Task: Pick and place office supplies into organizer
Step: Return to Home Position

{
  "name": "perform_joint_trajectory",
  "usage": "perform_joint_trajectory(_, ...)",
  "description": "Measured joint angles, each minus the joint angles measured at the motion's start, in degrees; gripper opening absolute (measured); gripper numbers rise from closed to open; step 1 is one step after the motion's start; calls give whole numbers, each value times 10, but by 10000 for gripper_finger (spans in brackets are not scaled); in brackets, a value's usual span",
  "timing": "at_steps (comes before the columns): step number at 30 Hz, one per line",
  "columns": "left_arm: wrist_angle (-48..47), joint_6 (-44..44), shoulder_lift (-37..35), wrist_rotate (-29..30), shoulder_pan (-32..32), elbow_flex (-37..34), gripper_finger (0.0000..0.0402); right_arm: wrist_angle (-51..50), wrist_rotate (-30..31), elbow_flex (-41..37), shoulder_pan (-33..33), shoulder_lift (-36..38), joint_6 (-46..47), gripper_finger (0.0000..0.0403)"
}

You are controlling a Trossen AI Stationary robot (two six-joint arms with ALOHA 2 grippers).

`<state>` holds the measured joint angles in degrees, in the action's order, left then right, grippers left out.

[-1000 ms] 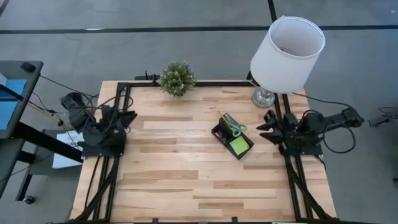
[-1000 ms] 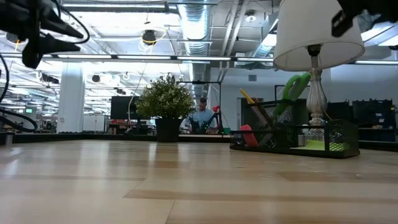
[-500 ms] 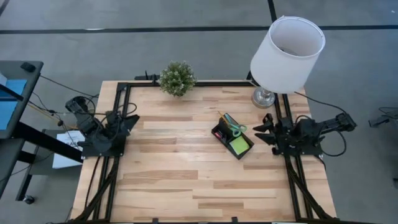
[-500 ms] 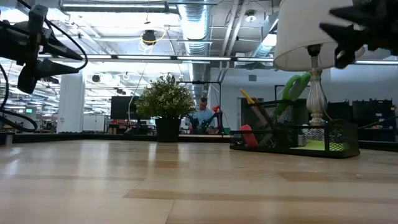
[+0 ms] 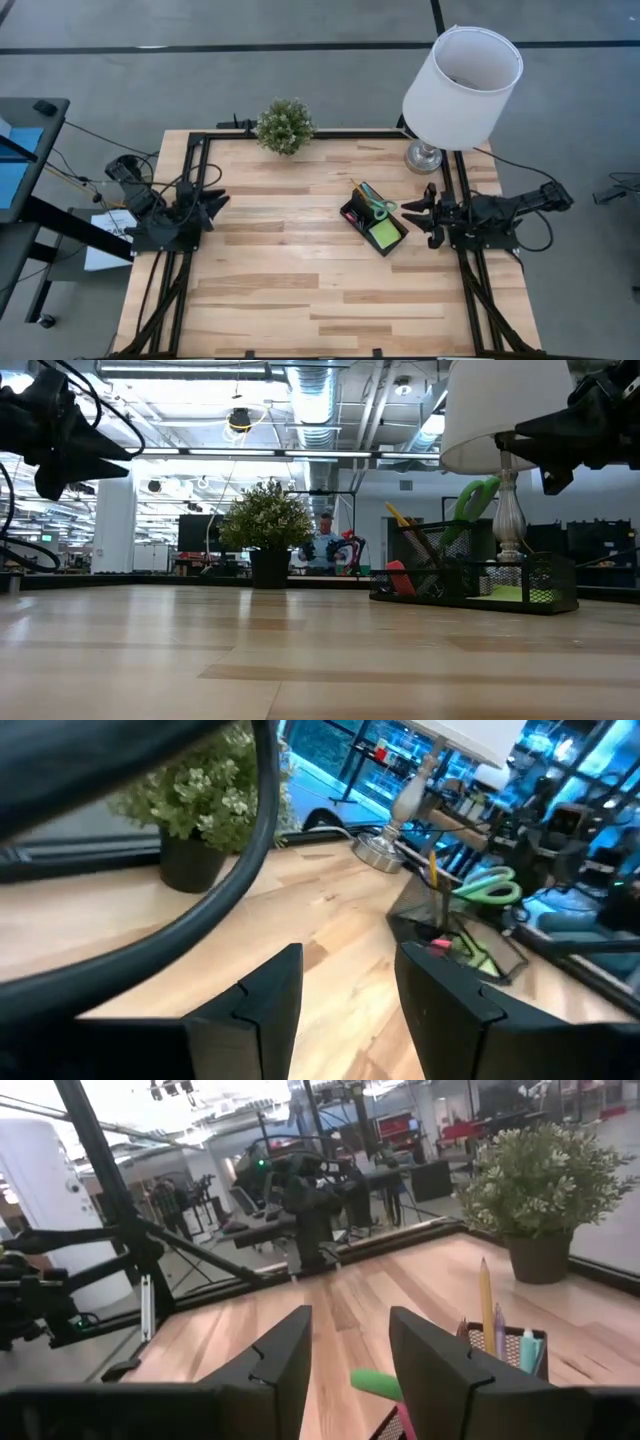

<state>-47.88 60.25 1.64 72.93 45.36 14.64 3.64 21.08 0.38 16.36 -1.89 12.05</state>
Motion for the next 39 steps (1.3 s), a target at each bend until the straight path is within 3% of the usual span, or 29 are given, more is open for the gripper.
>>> perform_joint_trajectory(4, 26, -35, 12, 17, -5, -9, 154, 0, -1, 0, 0, 0, 0, 129)
perform_joint_trajectory(10, 153, -184, 52, 2, -17, -47, 154, 0, -2, 0, 0, 0, 0, 129)
perform_joint_trajectory(13, 155, -143, 67, -70, -19, -48, 154, 0, -2, 0, 0, 0, 0, 129)
perform_joint_trajectory(17, 124, -163, 69, -155, -19, -39, 154, 0, -2, 0, 0, 0, 0, 129)
perform_joint_trajectory(21, 155, -88, 69, -158, -19, -41, 154, 0, -2, 0, 0, 0, 0, 129)
perform_joint_trajectory(26, 141, -78, 69, -184, -19, -41, 154, 0, -2, 0, 0, 0, 0, 129)
perform_joint_trajectory(29, 172, -152, 69, -179, -19, -41, 154, 0, -2, 0, 0, 0, 0, 129)
perform_joint_trajectory(31, 228, -274, 68, -187, -12, -41, 154, 0, -2, 0, 0, 0, 0, 129)
perform_joint_trajectory(33, 312, -429, 59, -252, 3, -45, 154, 0, -2, 0, 0, 0, 0, 129)
perform_joint_trajectory(36, 457, -637, 23, -472, 4, -71, 154, 0, -2, 0, 0, 0, 0, 129)
perform_joint_trajectory(38, 517, -712, -8, -596, -10, -104, 154, 0, -2, 0, 0, 0, 0, 129)
perform_joint_trajectory(39, 541, -720, -17, -626, -21, -124, 154, 0, -2, 0, 0, 0, 0, 129)
